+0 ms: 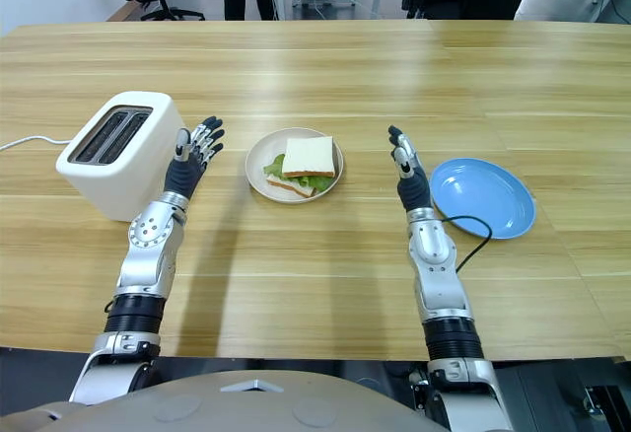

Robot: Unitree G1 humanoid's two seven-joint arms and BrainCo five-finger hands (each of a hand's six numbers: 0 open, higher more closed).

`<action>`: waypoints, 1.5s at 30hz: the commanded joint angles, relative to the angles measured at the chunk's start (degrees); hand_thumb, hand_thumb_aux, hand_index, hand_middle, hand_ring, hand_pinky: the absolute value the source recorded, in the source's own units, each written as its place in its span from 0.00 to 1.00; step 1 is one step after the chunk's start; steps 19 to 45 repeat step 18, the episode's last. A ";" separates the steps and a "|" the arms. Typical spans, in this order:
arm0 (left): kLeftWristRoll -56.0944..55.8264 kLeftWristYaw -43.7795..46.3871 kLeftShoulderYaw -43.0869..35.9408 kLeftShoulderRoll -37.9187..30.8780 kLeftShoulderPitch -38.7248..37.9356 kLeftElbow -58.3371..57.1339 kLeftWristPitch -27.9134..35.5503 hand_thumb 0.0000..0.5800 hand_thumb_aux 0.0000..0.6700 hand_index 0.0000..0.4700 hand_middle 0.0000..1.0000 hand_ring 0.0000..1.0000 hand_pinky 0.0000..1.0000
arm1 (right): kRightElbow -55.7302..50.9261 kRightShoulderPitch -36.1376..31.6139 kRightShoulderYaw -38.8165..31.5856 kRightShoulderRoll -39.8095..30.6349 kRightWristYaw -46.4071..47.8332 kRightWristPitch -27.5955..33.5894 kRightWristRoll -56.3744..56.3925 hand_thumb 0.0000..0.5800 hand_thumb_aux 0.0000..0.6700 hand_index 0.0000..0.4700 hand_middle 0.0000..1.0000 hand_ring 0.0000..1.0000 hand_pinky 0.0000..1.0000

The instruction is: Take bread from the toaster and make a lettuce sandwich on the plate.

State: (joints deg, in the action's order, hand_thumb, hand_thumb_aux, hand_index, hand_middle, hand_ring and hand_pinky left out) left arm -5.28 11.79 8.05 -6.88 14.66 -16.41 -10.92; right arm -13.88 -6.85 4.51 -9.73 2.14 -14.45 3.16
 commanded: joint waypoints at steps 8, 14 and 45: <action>1.22 -5.41 0.86 1.01 5.86 -19.77 -13.36 0.00 0.00 0.00 0.00 0.00 0.00 | -12.16 -4.28 2.54 0.71 -0.70 -7.28 0.15 0.00 0.00 0.00 0.00 0.00 0.00; 1.78 -5.68 0.03 1.17 6.66 -21.62 -15.18 0.00 0.00 0.00 0.00 0.00 0.00 | -12.19 -4.46 2.66 0.55 -0.22 -8.14 0.08 0.00 0.00 0.00 0.00 0.00 0.00; 2.26 -5.47 -0.58 1.11 6.54 -21.77 -15.61 0.00 0.00 0.00 0.00 0.00 0.00 | -11.81 -4.27 2.74 0.60 0.02 -8.15 0.15 0.00 0.00 0.00 0.00 0.00 0.00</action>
